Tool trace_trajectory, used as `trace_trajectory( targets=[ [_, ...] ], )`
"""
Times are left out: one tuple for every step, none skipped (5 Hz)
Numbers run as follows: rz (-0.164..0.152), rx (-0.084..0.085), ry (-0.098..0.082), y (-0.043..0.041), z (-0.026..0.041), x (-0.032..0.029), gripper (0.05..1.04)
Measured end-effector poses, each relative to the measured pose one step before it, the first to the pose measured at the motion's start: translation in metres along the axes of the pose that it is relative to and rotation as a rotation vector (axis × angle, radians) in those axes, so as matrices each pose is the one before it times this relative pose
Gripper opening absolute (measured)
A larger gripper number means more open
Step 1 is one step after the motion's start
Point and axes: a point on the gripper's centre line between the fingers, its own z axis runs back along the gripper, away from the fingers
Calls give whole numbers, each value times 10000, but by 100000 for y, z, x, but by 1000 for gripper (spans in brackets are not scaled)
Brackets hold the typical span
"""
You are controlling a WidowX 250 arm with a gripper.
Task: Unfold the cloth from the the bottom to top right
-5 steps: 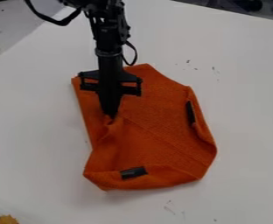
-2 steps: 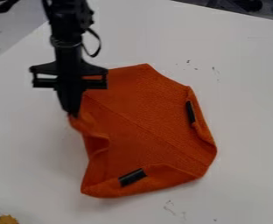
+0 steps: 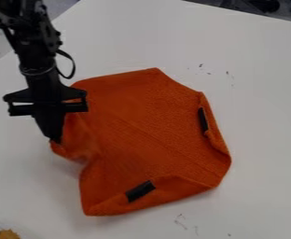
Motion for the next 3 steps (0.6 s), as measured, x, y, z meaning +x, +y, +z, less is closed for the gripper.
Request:
trace_trajectory(
  targets=[
    [200,179,-135,2601,-216,315,67],
    [190,80,-65,1599,-336,-113,67],
    [131,-150,-30,796,-772,-48,94]
  ],
)
